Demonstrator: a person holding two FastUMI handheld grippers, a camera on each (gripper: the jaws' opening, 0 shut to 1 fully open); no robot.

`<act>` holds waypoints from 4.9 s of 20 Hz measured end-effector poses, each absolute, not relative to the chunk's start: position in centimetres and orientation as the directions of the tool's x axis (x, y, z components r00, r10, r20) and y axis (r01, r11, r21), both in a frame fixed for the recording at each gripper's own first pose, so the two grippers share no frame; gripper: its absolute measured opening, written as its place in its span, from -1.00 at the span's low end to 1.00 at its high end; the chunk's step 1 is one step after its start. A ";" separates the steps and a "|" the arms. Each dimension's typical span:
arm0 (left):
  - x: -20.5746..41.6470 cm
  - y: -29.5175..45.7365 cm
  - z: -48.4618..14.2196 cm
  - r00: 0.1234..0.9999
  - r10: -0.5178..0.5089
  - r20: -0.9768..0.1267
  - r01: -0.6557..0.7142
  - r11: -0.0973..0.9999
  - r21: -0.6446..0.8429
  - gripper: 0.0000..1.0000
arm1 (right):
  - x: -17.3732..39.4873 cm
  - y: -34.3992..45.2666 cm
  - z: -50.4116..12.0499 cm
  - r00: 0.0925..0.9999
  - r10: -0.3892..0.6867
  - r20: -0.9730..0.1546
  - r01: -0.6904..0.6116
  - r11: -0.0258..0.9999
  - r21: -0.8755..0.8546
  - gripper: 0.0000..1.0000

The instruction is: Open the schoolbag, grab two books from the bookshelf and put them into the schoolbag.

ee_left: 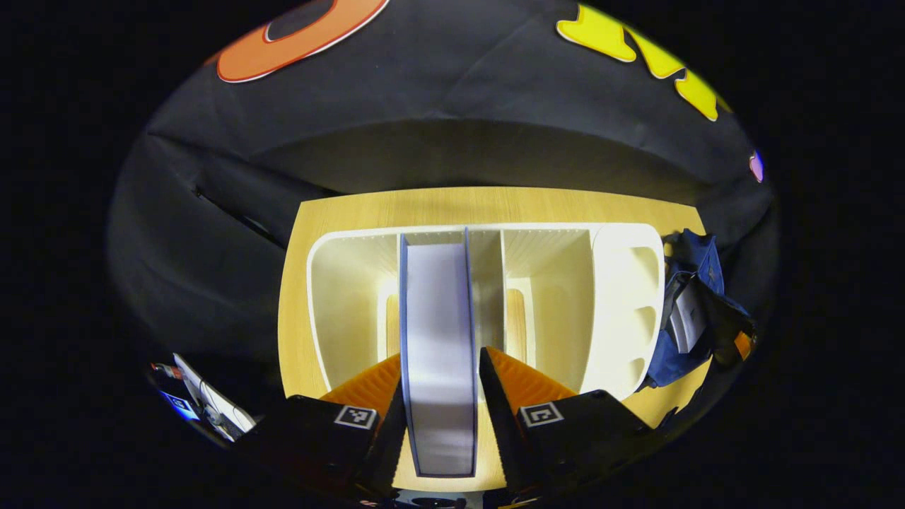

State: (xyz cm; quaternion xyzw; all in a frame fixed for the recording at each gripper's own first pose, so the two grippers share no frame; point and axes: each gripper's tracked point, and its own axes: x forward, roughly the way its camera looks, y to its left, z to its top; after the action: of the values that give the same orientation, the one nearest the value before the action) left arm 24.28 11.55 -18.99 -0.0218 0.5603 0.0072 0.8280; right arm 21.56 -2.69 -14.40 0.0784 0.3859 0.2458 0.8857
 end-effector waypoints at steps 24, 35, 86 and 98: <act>7.5 7.9 -6.6 0.471 -0.141 -0.871 -0.180 0.951 -0.251 -0.17 | 22.0 -2.7 -15.5 0.507 0.584 -0.634 -0.497 0.799 0.338 -0.98; -0.1 -0.9 -5.4 0.618 -0.403 -0.675 -0.164 0.774 -0.612 -0.18 | 21.7 -1.7 -17.0 0.467 0.590 -0.659 -0.500 0.791 0.354 -0.92; 23.1 -42.6 -21.6 0.662 -0.747 -0.056 -0.003 0.072 -0.997 -0.20 | 21.2 -2.4 -12.5 0.391 0.651 -0.650 -0.605 0.714 0.352 -0.99; 23.4 -43.1 -22.0 0.680 -0.732 -0.045 -0.019 0.043 -0.999 -0.14 | 21.3 -1.9 -13.9 0.421 0.615 -0.667 -0.610 0.736 0.294 -0.94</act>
State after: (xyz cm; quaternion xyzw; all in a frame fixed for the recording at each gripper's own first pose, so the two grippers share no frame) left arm 23.36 -43.12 -22.02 -0.6366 0.2948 -0.2703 0.6594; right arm 21.32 -1.87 -13.85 0.0031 0.3968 0.3633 0.8430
